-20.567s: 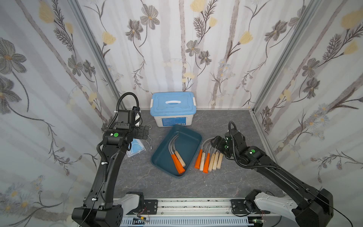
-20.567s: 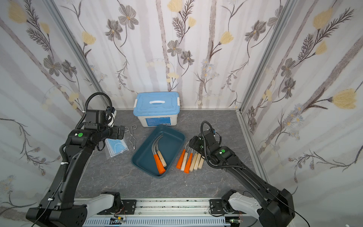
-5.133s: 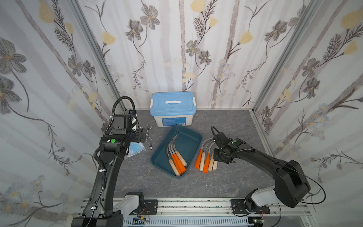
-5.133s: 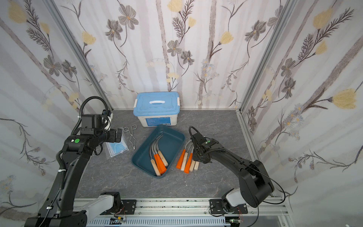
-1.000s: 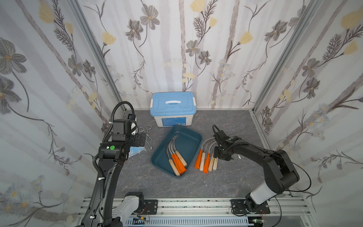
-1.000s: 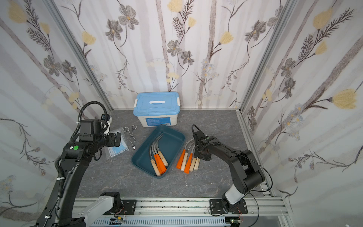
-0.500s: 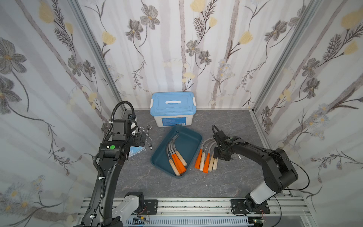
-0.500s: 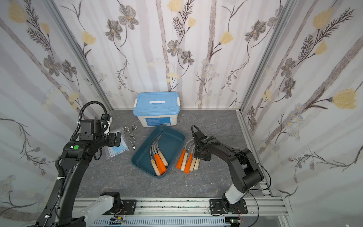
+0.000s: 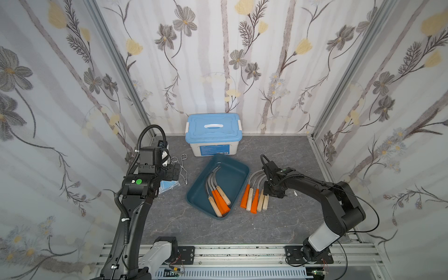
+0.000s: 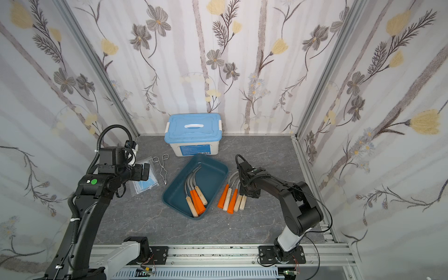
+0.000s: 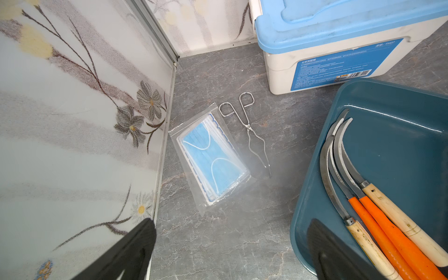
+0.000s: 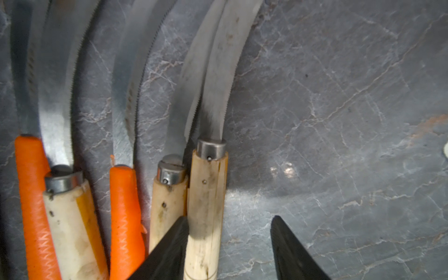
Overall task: Put small sickles into storage boxes
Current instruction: Pick up the sickle at the center of the board.
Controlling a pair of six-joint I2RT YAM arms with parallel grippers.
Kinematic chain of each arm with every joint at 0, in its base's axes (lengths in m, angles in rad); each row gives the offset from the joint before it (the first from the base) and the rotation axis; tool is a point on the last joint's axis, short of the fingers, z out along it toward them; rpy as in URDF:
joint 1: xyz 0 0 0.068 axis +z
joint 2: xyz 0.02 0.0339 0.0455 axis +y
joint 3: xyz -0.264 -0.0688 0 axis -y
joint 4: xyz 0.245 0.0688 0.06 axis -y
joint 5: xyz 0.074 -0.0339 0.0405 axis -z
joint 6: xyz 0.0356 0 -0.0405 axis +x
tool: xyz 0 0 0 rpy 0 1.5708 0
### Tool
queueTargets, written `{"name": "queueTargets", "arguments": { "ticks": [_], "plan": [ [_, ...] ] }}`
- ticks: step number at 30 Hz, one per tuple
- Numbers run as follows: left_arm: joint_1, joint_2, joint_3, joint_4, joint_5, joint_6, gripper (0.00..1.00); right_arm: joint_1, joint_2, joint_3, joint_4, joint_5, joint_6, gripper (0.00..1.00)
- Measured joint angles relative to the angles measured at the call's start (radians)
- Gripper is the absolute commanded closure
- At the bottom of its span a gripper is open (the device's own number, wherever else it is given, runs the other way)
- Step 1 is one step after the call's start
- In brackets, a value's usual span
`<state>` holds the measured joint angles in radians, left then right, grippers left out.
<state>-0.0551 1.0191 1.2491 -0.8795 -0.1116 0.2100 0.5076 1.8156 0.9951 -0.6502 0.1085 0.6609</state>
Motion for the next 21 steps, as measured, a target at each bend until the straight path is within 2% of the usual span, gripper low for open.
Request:
{"name": "queueTargets", "arguments": {
  "ticks": [21],
  "plan": [
    [0.000, 0.015, -0.002, 0.001, 0.000, 0.000, 0.00, -0.003, -0.017, -0.048, -0.021, 0.048, -0.024, 0.45]
  ]
}}
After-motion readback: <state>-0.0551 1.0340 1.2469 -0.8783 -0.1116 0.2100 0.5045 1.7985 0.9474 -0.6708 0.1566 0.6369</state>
